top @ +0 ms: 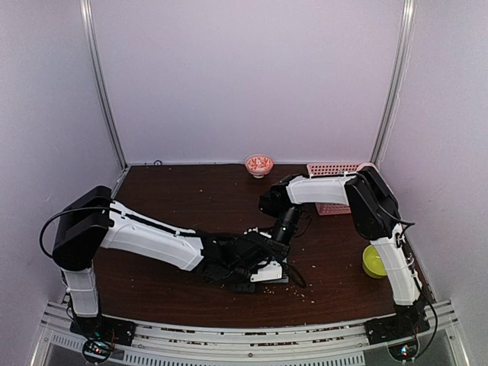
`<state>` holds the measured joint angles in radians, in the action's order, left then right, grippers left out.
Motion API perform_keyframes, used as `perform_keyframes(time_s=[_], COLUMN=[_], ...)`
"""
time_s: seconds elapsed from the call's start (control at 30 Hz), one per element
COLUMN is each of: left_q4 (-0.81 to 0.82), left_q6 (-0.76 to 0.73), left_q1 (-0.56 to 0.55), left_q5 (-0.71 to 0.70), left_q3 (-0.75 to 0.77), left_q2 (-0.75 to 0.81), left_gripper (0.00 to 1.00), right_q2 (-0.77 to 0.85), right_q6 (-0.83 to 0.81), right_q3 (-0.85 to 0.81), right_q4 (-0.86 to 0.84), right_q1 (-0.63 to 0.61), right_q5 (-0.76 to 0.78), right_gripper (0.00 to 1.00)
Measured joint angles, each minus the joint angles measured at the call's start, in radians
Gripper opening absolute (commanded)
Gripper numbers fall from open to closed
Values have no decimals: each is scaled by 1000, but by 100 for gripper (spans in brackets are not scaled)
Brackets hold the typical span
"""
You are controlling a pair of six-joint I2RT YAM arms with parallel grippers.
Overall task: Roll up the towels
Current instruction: Roll the towel at the center of the board.
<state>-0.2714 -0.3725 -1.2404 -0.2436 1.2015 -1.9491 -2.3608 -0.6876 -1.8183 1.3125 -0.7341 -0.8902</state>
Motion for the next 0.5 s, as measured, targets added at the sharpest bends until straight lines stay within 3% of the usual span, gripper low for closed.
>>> perform_keyframes(time_s=[0.2, 0.5], left_q4=[-11, -222], left_q6=[11, 111], left_q1=[-2, 0], left_q5=[7, 180], left_q3=[27, 153], left_q2=[-17, -35], left_gripper=[9, 5], right_q2=[42, 275], right_q6=[-21, 77], right_q3=[13, -27], right_q4=[10, 0], right_q1=[6, 113], right_q5=[24, 92], right_gripper=[28, 30])
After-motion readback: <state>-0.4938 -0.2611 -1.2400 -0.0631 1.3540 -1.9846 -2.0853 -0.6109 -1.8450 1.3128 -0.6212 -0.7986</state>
